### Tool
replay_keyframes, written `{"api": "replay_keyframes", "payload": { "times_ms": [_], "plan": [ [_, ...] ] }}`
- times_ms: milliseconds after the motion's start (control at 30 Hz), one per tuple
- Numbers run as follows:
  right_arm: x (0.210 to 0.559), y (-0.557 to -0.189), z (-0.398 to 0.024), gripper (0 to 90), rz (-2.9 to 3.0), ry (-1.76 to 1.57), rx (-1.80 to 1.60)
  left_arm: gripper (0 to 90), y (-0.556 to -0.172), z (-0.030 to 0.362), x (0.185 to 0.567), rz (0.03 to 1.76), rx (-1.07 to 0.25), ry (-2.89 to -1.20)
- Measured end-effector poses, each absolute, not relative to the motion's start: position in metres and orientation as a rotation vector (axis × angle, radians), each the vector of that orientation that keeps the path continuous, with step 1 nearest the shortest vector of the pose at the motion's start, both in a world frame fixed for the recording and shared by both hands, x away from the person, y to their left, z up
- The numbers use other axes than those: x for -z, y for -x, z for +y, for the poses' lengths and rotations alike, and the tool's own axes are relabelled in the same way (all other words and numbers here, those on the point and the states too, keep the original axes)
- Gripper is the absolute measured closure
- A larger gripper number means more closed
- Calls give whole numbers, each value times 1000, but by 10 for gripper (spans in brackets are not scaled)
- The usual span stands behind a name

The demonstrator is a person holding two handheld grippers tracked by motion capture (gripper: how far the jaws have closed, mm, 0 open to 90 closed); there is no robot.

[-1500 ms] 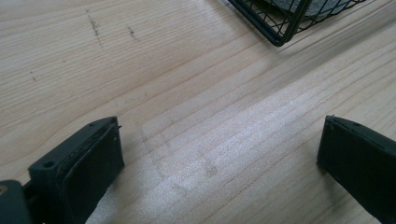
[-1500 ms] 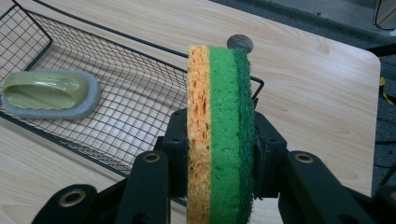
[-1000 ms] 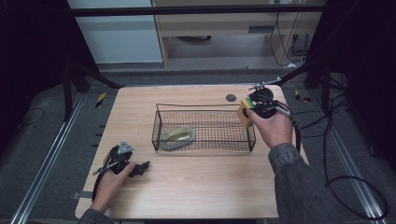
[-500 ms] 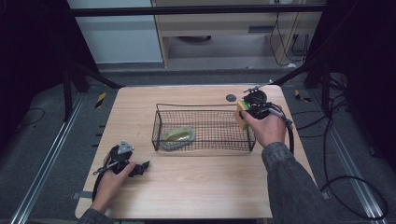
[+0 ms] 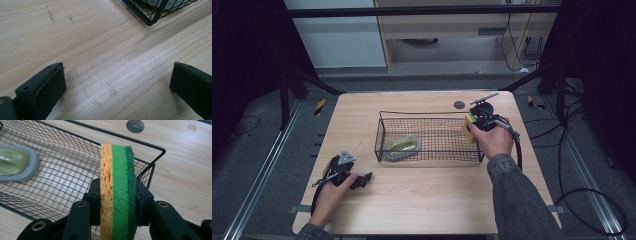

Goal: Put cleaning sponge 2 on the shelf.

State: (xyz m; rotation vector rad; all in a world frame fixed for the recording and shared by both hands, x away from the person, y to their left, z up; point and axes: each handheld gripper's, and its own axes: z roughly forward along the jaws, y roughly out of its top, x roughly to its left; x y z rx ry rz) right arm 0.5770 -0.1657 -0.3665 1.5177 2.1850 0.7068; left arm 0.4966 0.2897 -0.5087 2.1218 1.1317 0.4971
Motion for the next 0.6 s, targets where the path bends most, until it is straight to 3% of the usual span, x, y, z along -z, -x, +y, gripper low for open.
{"api": "replay_keyframes", "payload": {
  "times_ms": [600],
  "plan": [
    [391, -592, -166, 643, 2182, -1580, -636, 0, -498, 289, 509, 1131, -496, -2121]
  ]
}}
